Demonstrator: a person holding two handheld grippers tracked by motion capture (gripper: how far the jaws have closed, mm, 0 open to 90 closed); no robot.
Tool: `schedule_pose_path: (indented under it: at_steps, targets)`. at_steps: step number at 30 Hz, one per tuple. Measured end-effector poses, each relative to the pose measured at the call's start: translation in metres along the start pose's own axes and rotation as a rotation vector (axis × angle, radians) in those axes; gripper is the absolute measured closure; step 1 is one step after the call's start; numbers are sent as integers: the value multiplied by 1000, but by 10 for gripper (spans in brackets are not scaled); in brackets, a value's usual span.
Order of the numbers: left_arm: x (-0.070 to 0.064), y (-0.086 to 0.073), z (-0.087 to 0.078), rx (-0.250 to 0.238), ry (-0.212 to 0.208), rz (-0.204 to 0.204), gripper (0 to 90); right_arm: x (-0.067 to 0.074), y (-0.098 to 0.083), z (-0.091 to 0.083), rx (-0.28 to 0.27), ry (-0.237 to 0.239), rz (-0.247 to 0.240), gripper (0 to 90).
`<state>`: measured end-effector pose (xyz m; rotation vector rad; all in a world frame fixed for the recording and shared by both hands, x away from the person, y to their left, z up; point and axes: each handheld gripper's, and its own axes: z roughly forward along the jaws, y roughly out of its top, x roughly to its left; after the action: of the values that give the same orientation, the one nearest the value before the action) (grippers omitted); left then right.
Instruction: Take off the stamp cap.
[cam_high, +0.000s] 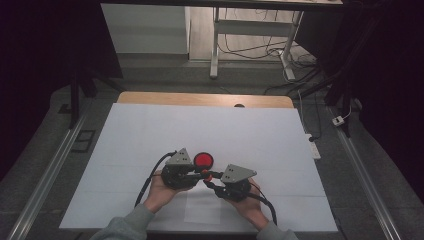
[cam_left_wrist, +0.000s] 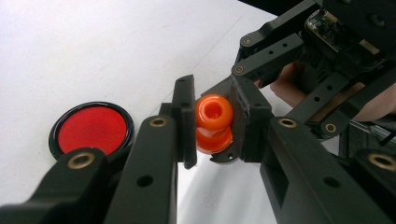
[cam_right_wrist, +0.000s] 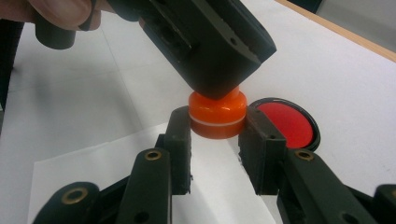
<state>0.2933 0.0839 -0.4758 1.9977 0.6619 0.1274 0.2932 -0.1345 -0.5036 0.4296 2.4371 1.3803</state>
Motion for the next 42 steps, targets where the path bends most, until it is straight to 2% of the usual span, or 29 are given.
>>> schedule_pose_path:
  at_steps: [7, 8, 9, 10, 11, 12, 13, 14, 17, 21, 39, 42]
  targets:
    - [0, -1, 1, 1, 5, -1, 728, 1, -1, 1, 11, -8, -2, 649]
    - [-1, -2, -1, -19, 25, 2, 728, 2, -1, 1, 10, -17, -3, 651]
    - [0, -1, -5, -38, 67, 13, 729, 1, -1, 1, 29, -32, -4, 650]
    - [5, 0, -12, -61, 72, -7, 729, 0, -5, 2, 58, -53, -12, 651]
    - [5, 0, -12, -61, 72, -7, 729, 0, -5, 2, 58, -53, -12, 651]
    - [16, -1, -25, -104, 55, -69, 728, -9, -15, 1, 57, -48, 53, 650]
    - [20, -3, -27, -109, 56, -86, 729, -12, -16, 0, 34, -43, 92, 651]
    - [23, -4, -28, -109, 56, -94, 729, -14, -15, -2, 26, -50, 86, 650]
    - [21, -4, -24, -91, 47, -82, 728, -11, -10, -3, 14, -55, 72, 650]
    - [14, -4, -18, -74, 43, -56, 728, -12, -12, -3, 39, -61, 69, 650]
    - [14, -6, -16, -55, 38, -48, 726, -22, -21, -21, 30, -106, 105, 649]
    - [14, -6, -17, -51, 41, -46, 726, -25, -27, -33, 31, -126, 125, 649]
